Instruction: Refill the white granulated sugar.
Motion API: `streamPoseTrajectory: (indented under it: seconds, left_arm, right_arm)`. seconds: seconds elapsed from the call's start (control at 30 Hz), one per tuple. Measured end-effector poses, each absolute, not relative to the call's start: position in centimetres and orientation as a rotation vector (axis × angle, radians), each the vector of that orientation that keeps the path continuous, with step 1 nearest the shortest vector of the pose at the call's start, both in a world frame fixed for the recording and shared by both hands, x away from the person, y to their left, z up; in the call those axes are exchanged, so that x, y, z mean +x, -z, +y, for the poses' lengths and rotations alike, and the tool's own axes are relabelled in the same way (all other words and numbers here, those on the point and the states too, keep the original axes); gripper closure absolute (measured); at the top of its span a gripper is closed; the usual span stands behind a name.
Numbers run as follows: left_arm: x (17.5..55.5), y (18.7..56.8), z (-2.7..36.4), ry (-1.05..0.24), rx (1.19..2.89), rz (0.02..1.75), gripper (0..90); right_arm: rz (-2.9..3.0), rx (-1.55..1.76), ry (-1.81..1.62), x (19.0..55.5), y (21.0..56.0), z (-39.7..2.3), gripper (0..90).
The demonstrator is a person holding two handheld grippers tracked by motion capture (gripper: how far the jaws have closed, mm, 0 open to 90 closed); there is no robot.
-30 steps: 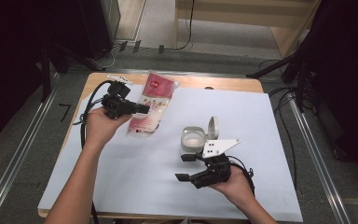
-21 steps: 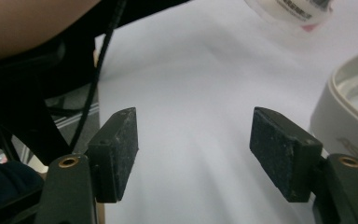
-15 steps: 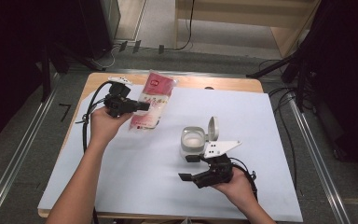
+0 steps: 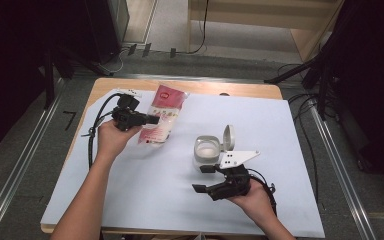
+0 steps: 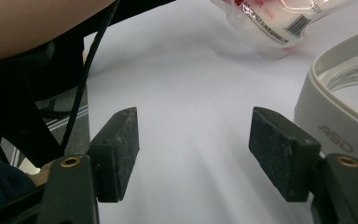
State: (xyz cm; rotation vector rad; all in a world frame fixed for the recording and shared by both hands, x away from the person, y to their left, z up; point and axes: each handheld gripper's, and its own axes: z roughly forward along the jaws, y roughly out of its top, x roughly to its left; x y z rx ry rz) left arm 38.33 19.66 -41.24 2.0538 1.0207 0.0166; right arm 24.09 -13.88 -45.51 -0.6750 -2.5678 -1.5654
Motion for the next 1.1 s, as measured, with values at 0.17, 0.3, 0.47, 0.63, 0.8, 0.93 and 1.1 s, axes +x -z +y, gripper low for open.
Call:
streamPoseTrajectory:
  seconds: [0.17, 0.3, 0.47, 0.63, 0.8, 0.93, 1.1]
  left_arm:
    - [37.9, 41.5, 20.0, -0.022, 2.064, 1.022, 89.4]
    - [37.5, 41.6, 20.5, -0.014, 2.054, 1.023, 89.2]
    - [37.0, 41.8, 21.0, -0.027, 2.058, 1.012, 88.6]
    - [36.4, 42.0, 21.2, -0.036, 2.062, 1.003, 88.1]
    - [35.9, 42.2, 21.6, -0.027, 2.067, 0.992, 88.0]
    - [35.5, 42.3, 21.8, -0.027, 2.061, 0.998, 87.9]
    - [35.1, 42.4, 22.0, -0.022, 2.058, 0.999, 86.9]
  right_arm:
    - [-2.559, -0.674, 1.573, 24.2, 45.6, -13.9, 34.0]
    - [-2.567, -0.671, 1.578, 24.3, 45.6, -13.9, 34.0]
    - [-2.569, -0.676, 1.584, 24.4, 45.4, -14.1, 34.1]
    - [-2.571, -0.679, 1.596, 24.4, 45.2, -14.3, 34.3]
    - [-2.580, -0.675, 1.602, 24.4, 45.2, -14.4, 35.0]
    - [-2.595, -0.681, 1.599, 24.5, 45.2, -14.4, 35.6]
    - [-2.594, -0.684, 1.603, 24.5, 45.1, -14.4, 35.6]
